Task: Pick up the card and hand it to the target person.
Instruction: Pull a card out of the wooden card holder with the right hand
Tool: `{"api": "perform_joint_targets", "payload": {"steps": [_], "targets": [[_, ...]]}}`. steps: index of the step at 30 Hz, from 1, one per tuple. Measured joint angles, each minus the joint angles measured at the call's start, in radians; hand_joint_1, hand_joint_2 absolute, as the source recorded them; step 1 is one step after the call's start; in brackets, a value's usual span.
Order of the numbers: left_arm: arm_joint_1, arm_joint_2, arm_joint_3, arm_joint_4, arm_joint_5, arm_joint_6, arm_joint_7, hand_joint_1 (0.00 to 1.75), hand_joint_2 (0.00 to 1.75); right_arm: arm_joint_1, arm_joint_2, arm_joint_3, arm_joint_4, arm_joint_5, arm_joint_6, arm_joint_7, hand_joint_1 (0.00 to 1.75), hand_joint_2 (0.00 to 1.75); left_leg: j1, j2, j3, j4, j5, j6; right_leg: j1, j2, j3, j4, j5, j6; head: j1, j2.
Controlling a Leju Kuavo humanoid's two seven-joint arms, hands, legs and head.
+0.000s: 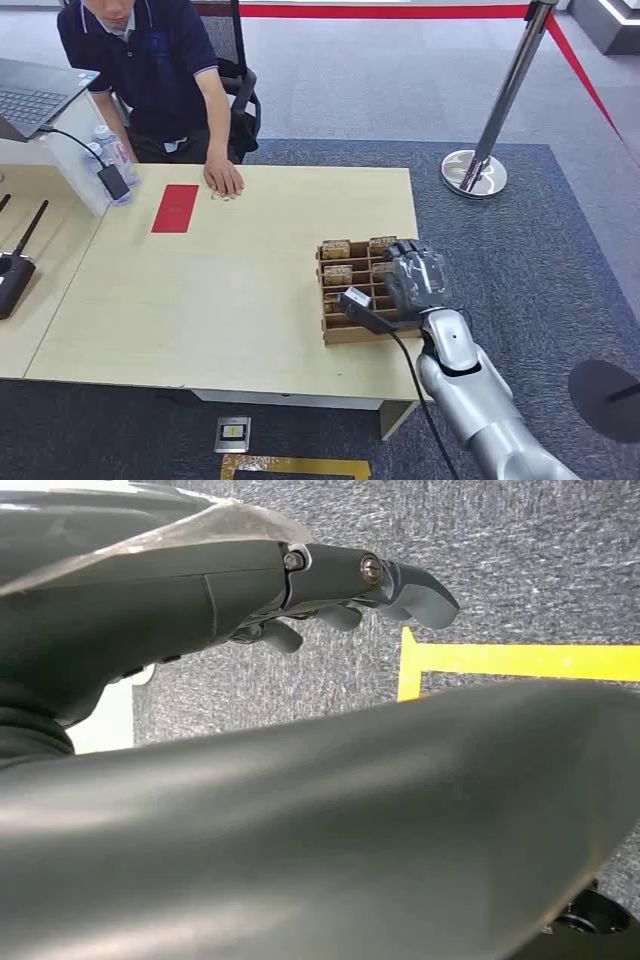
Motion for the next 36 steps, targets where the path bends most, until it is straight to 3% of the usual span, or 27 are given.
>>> {"api": "perform_joint_targets", "payload": {"steps": [20,36], "targets": [[0.000,0.000,0.000,0.000,0.006,0.000,0.000,0.00,0.00,-0.022,0.011,0.000,0.030,0.000,0.017,0.006,0.79,1.75,0.000,0.000,0.000,0.000,0.000,0.000,0.000,0.000,0.000,0.000,0.000,0.000,0.000,0.000],[0.000,0.000,0.000,0.000,-0.005,0.000,-0.003,0.00,0.00,0.028,0.007,-0.014,-0.012,0.010,0.021,0.020,0.81,1.75,0.000,0.000,0.000,0.000,0.000,0.000,0.000,0.000,0.000,0.000,0.000,0.000,0.000,0.000]]}}
